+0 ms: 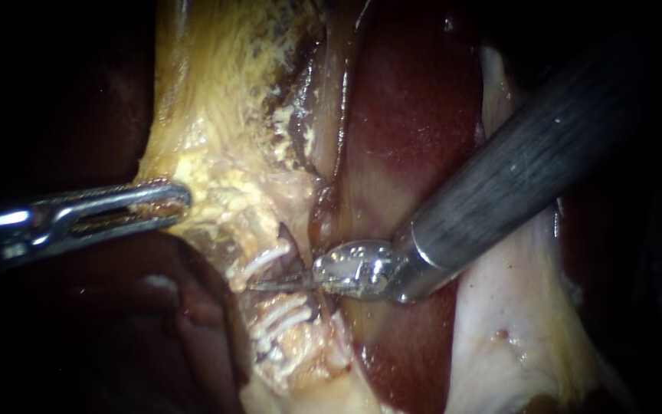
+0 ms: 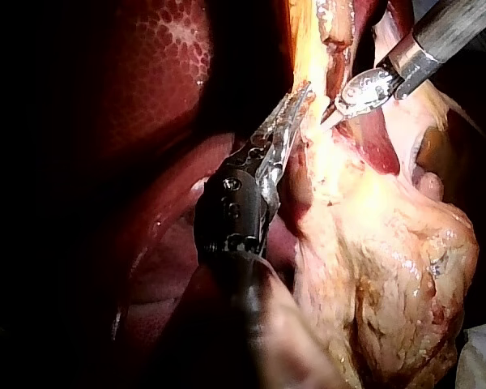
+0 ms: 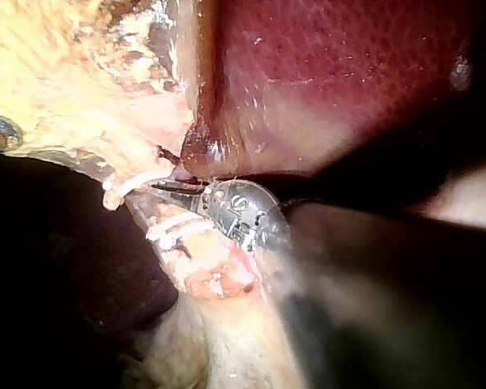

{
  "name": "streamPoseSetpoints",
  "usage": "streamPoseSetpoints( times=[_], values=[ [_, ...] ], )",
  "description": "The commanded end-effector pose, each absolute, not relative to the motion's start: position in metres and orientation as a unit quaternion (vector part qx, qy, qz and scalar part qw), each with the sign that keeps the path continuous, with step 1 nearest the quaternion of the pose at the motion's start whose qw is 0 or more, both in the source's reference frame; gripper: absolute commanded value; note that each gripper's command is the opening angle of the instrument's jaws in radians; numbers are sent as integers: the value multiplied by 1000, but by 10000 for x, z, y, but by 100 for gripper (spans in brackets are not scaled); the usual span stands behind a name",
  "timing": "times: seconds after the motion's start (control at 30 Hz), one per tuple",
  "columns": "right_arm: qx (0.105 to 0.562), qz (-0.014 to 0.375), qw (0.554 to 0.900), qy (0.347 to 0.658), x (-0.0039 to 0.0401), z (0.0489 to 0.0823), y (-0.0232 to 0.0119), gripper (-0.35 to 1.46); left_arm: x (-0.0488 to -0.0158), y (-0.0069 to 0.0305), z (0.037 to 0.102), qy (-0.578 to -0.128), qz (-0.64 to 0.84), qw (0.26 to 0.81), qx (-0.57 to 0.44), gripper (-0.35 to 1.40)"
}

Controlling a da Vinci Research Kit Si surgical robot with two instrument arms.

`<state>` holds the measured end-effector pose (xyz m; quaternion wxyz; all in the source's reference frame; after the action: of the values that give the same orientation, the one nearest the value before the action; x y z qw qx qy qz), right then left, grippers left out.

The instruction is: Go back from the cut left tube

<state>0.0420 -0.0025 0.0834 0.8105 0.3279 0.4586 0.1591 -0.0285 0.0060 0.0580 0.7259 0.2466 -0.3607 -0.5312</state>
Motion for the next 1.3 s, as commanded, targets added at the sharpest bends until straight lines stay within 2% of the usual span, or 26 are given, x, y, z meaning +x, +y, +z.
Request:
streamPoseSetpoints(
  times=[0.03,0.23,0.27,0.3,0.33,0.37,0.4,0.8,0.93,1.07,1.3],
  values=[
    [328,158,810,459,419,833,-25,-35,-286,60,581,-361,-531,726,247,-35],
    [329,158,810,459,421,830,-26,-35,-286,60,581,-361,-531,726,247,-35],
    [330,157,810,459,421,830,-27,-27,-285,60,581,-361,-531,726,247,-35],
    [329,158,810,459,421,829,-26,5,-285,60,582,-361,-531,726,247,-35],
    [324,161,812,459,422,829,-26,46,-286,60,582,-361,-531,726,247,-35],
    [320,163,813,459,422,829,-26,71,-286,60,582,-361,-531,726,247,-35],
    [318,165,813,459,422,829,-25,78,-286,60,582,-361,-531,726,246,-35],
    [314,158,815,461,422,828,-26,108,-286,60,584,-361,-531,726,246,-35],
    [303,134,818,470,418,820,-28,125,-285,60,586,-361,-531,726,246,-35],
    [283,97,817,493,412,810,-34,141,-283,61,592,-362,-530,727,246,-35],
    [263,56,811,519,387,795,-37,145,-280,64,599,-362,-530,727,245,-35]
  ],
)
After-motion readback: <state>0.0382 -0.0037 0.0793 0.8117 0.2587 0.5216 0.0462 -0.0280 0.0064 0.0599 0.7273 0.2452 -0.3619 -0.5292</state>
